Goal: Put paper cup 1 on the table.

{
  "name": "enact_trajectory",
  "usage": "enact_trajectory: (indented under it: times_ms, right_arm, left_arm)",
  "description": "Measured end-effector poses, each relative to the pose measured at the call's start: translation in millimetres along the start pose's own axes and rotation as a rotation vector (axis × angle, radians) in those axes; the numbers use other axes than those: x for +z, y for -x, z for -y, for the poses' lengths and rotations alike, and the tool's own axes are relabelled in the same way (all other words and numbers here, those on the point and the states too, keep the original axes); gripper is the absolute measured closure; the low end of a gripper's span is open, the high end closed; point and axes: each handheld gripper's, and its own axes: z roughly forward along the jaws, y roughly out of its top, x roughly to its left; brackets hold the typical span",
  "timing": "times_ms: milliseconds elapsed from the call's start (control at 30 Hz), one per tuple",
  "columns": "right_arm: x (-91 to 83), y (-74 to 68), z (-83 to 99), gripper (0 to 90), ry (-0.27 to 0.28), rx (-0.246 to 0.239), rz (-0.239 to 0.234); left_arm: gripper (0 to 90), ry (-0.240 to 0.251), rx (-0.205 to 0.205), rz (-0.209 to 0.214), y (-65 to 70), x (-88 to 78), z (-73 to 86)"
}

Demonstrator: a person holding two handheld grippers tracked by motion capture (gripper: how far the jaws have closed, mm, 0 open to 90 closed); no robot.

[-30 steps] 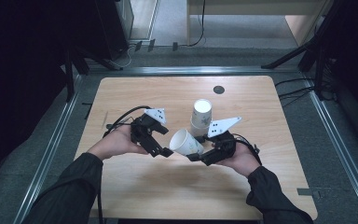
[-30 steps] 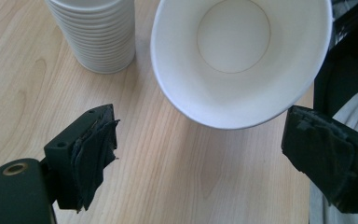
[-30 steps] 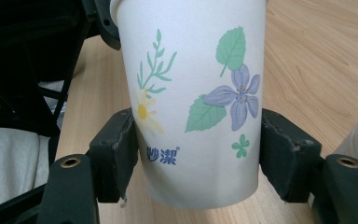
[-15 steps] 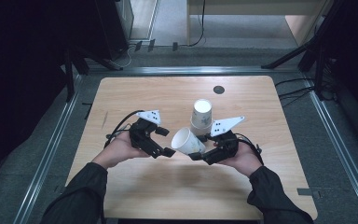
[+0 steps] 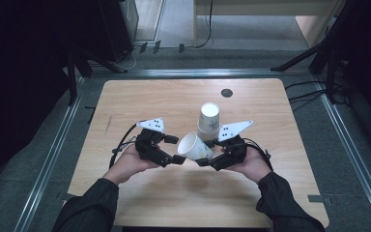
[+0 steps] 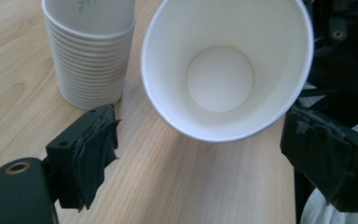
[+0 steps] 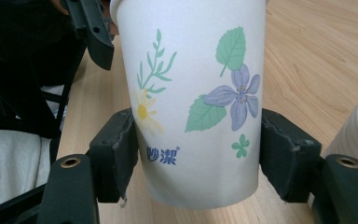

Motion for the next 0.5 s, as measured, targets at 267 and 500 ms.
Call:
enact_trajectory:
  times_ms: [267,500]
  right_arm:
    - [4.1,0.9,1.1,33.6,0.001,0.008,-0.021]
    - [9.3,0.6,1.3,33.5,-0.003,0.010,-0.039]
  left_arm:
    - [12.7,0.045,-0.021,0.042,-0.3,3.6,-1.1]
    - [13.2,0.058,-0.016,0.047,0.5,7.8,-2.6]
